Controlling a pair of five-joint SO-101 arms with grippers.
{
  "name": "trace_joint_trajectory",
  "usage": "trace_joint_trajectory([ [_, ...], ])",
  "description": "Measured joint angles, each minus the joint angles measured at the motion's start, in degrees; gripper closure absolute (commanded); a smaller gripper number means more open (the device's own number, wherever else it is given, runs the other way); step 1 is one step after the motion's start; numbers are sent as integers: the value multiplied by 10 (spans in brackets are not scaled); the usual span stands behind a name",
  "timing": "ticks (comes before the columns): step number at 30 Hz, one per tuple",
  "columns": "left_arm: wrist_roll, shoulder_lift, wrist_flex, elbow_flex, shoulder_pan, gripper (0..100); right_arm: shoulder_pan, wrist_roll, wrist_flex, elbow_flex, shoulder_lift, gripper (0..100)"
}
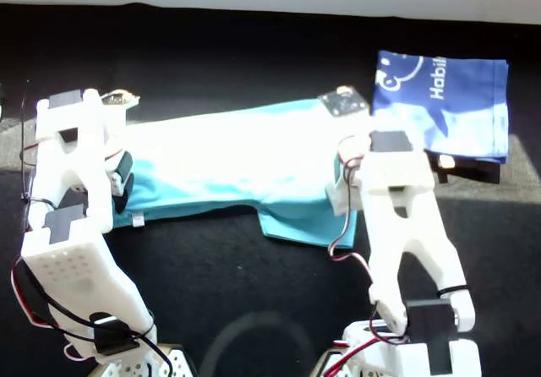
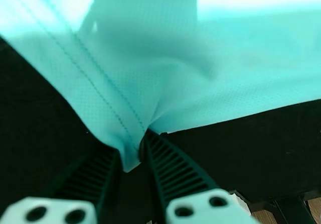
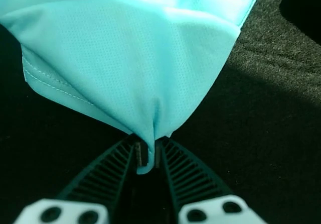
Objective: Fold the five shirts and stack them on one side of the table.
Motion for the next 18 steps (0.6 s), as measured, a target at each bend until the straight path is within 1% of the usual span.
trace_joint_trajectory([
  [4,0,0,-42,28,-1,991,0,10,-7,25,-12,992],
  [8,0,0,-49,28,-8,991,0,14,24,20,-48,992],
  [14,0,0,-49,30,-11,989,6,14,31,28,-74,992],
  [18,0,0,-49,30,-11,943,10,14,-15,85,-74,992],
])
